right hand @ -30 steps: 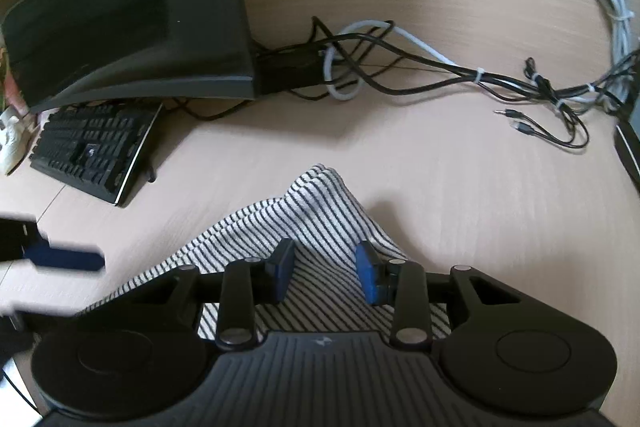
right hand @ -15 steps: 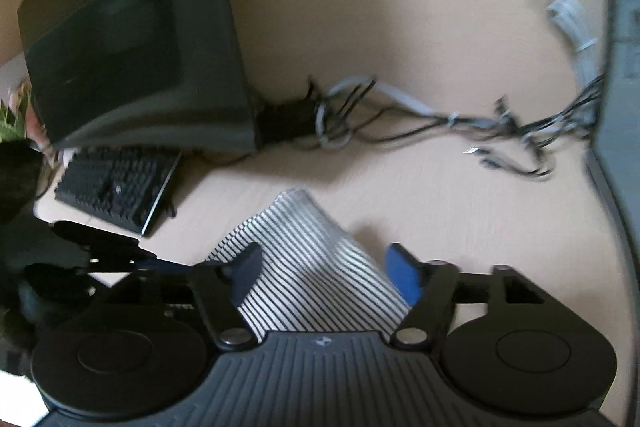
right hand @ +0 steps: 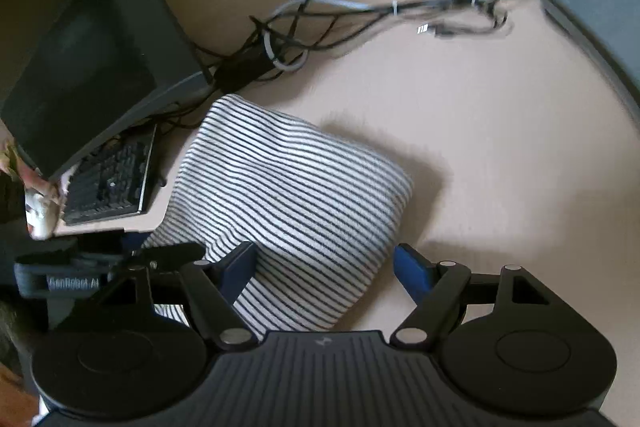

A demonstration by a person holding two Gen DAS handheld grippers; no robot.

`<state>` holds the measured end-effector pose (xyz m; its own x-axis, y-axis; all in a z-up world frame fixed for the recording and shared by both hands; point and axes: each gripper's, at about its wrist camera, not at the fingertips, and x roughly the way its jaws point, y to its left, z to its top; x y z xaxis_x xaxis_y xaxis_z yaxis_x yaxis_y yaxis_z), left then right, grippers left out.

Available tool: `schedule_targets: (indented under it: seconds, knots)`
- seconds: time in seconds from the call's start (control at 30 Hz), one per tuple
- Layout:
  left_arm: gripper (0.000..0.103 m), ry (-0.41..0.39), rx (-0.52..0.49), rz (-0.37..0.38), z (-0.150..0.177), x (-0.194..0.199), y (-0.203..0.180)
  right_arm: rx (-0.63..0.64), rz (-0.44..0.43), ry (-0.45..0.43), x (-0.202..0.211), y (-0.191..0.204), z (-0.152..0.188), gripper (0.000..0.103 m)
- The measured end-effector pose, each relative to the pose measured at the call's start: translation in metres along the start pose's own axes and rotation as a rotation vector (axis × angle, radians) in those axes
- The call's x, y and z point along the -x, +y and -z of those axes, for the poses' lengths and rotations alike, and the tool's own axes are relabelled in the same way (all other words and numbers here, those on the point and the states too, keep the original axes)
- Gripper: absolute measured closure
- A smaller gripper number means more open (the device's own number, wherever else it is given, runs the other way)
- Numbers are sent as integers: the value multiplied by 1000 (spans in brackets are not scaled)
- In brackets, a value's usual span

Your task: Fold clothes

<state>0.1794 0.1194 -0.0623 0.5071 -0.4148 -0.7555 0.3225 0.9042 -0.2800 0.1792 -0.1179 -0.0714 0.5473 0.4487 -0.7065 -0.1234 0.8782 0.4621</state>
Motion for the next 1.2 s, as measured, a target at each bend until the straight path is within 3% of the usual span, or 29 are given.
schedule_targets:
  seconds: [0.1,0.2,0.43,0.6,0.7,0.87,1.03,1.1,1.2]
  knots:
    - [32,-17,35,-29,9,10,6,-27,-76,36,-15,0,-8,35]
    - [32,-34,89,-65,21,24,21,55,-116,59,-36,21,-18,36]
    - [30,-85,243,-161,47,57,58,332,-204,86,-89,96,-35,38]
    - [29,-110,274,-197,52,66,68,501,-204,91,-107,136,-40,38]
    - [28,-118,262,-200,52,65,66,545,-188,99,-103,137,-39,38]
    - [28,-126,249,-194,54,65,66,458,-183,131,-95,117,-35,38]
    - [26,-141,267,-179,57,69,71,493,-149,102,-78,123,-27,38]
    - [26,-158,293,-170,58,76,74,556,-165,77,-60,127,-19,38]
    - [28,-201,330,-165,62,96,79,799,-202,30,-24,142,8,38]
